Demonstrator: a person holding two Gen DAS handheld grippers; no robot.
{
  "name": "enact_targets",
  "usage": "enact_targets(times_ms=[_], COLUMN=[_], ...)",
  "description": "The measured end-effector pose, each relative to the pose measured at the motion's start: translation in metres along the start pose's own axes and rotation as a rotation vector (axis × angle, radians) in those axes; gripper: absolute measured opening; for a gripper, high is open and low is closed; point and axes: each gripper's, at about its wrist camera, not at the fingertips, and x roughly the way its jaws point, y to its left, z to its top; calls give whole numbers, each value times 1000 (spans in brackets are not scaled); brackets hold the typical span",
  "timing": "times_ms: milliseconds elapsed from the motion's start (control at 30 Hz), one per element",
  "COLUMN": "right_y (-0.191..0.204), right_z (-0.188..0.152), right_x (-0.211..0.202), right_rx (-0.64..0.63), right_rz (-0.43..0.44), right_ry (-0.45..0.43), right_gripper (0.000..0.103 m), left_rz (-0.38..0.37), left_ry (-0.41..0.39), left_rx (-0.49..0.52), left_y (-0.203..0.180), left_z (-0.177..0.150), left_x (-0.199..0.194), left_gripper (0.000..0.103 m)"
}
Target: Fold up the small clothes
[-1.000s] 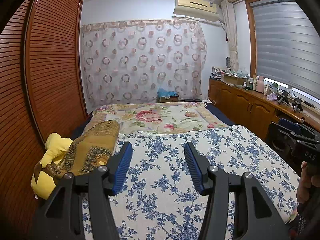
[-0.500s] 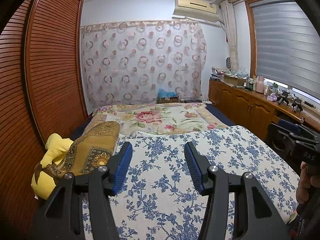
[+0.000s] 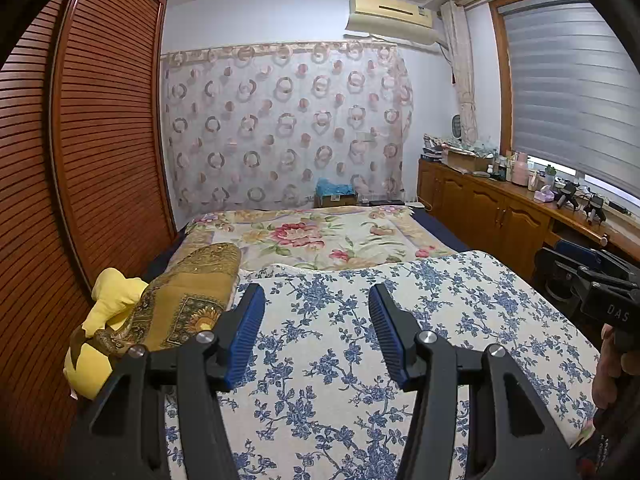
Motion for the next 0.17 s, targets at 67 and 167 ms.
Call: enact_targets(times_ms=[67,167], right_y=[-2,-3], right_z=[1,2], right_x=[-1,-2], right_rx=[2,3], right_rz=[2,1], right_ry=[3,0], right_gripper=[71,71], left_rz=[0,0], left_ry=[0,-1], left_rx=[-2,0], left_y=[0,0], left_z=[3,2], left_x=[-1,-1], left_gripper=[53,53])
